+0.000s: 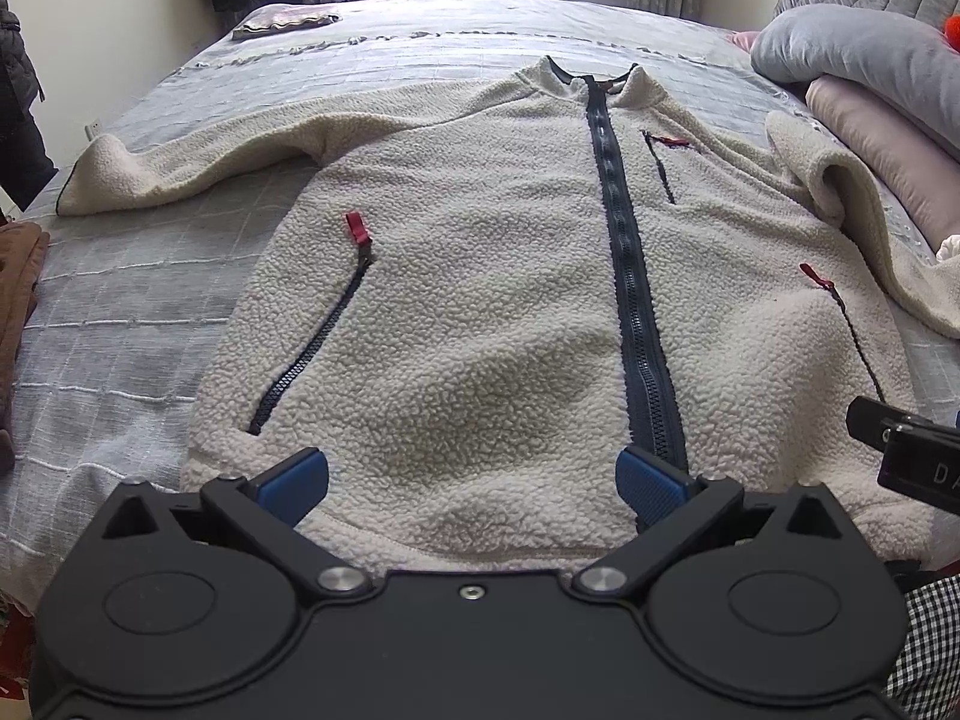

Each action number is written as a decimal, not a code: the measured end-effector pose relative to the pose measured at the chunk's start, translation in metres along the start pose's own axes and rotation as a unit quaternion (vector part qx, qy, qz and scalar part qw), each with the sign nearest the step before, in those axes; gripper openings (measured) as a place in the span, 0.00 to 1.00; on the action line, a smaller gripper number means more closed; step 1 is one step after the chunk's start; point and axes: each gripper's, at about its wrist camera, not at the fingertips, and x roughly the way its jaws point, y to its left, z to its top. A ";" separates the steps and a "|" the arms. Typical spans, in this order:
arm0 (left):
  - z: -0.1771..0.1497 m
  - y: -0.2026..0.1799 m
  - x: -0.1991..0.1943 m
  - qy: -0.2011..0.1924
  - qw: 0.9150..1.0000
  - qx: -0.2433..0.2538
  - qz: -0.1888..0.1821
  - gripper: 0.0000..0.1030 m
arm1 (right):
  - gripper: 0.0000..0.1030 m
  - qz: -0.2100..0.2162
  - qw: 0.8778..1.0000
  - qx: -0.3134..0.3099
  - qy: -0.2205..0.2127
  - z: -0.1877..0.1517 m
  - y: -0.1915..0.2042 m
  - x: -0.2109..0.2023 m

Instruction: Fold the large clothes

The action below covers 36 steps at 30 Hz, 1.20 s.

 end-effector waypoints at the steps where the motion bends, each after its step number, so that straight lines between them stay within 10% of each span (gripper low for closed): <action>1: 0.000 0.000 0.000 0.000 1.000 -0.001 0.001 1.00 | 1.00 0.001 1.000 -0.001 0.000 0.000 0.001 0.000; 36: 0.000 0.013 0.014 0.003 1.000 -0.014 0.011 1.00 | 1.00 -0.008 1.000 -0.013 0.010 0.002 -0.003 0.012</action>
